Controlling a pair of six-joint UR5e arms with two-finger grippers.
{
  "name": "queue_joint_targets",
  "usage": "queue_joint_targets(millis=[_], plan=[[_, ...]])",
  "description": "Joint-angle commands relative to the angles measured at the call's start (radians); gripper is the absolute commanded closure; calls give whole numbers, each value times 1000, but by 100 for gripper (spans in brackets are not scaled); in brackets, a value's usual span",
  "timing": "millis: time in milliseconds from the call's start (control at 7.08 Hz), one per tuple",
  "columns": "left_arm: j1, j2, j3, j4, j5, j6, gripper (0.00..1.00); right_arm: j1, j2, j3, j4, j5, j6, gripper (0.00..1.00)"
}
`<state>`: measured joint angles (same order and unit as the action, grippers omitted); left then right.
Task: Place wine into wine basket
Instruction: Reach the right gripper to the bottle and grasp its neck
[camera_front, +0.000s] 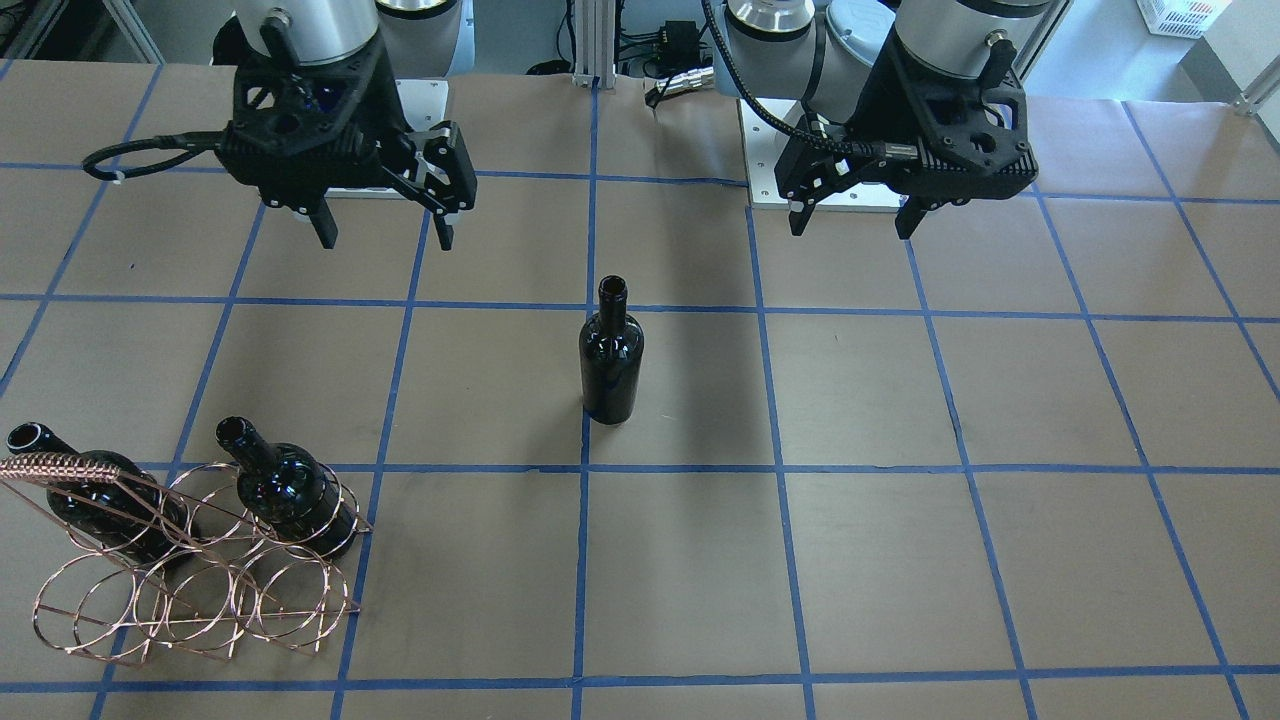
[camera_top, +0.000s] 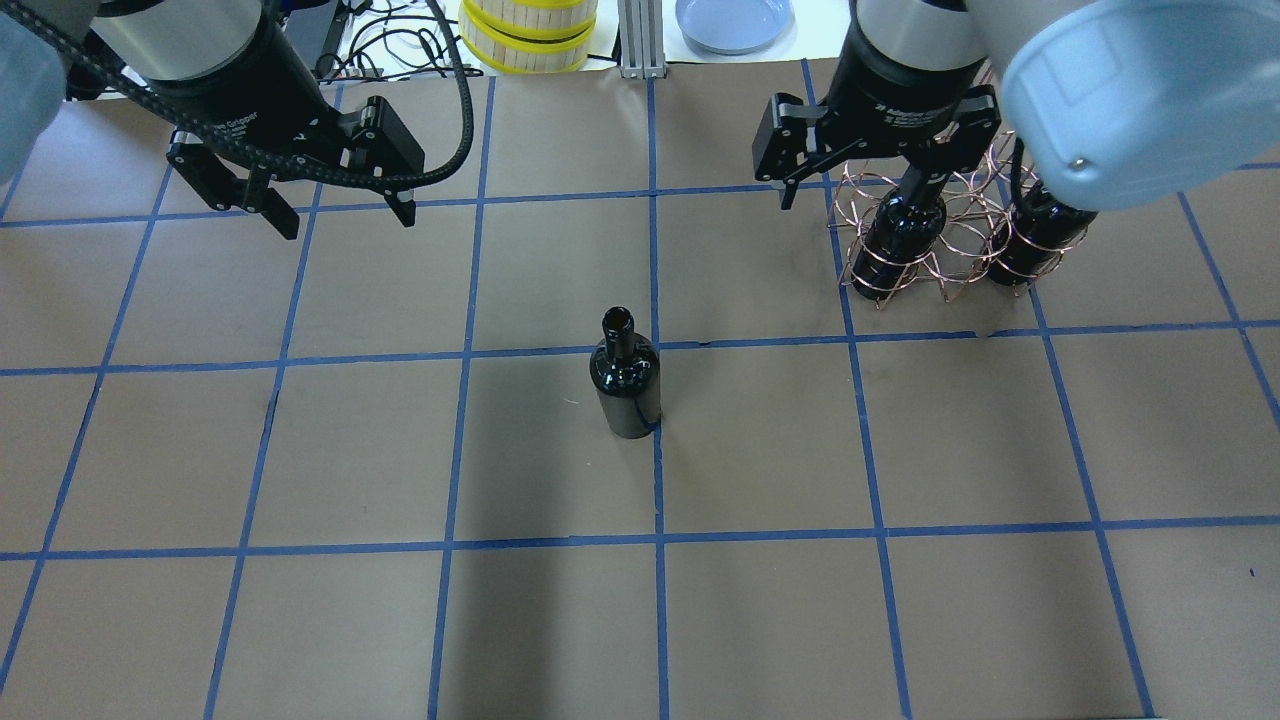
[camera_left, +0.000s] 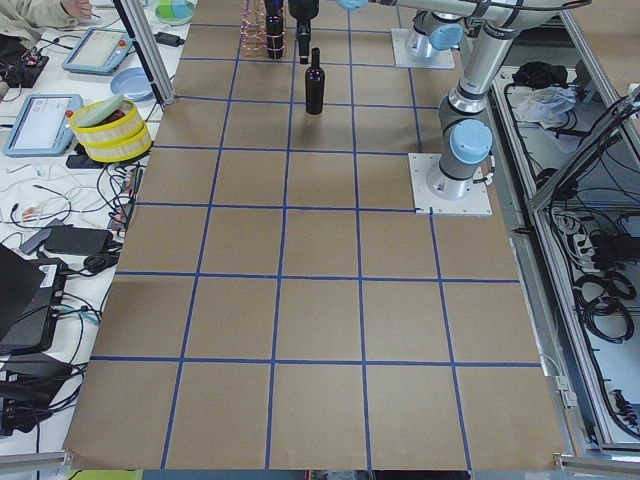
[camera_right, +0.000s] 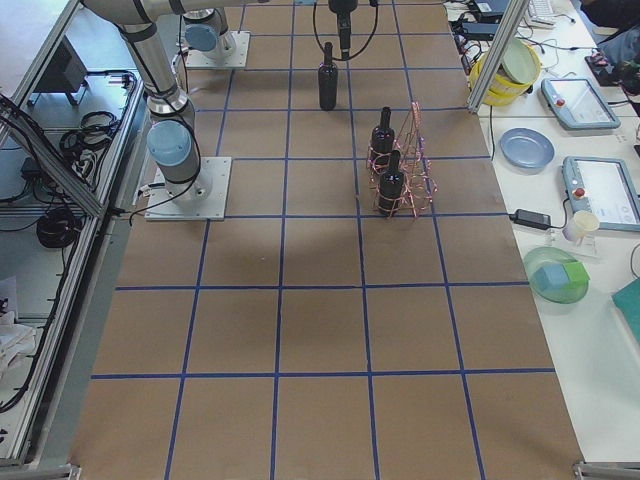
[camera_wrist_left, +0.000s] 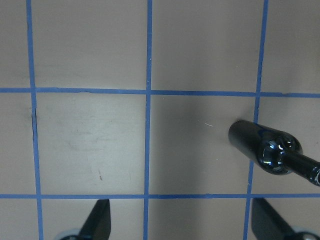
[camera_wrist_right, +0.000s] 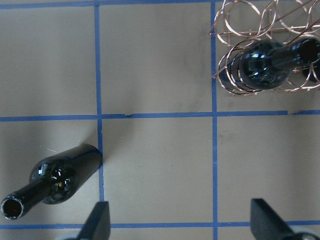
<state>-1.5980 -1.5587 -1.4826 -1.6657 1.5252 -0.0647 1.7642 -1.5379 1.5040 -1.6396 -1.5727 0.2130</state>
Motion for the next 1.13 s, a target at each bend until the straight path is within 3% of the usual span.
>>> queue_joint_targets(millis=[0, 141, 424, 565, 848, 989], plan=[[9, 8, -13, 6, 74, 60, 0, 127, 54, -1, -6, -12, 188, 0], [3, 8, -13, 6, 94, 83, 0, 199, 88, -1, -18, -12, 315, 0], [1, 9, -13, 3, 85, 88, 0, 299, 166, -5, -186, -15, 399, 0], [6, 6, -13, 3, 84, 94, 0, 308, 201, -2, -247, -21, 390, 11], [4, 6, -12, 4, 79, 92, 0, 316, 202, 1, -229, -85, 401, 0], [1, -7, -13, 4, 78, 82, 0, 316, 202, 2, -207, -104, 391, 0]])
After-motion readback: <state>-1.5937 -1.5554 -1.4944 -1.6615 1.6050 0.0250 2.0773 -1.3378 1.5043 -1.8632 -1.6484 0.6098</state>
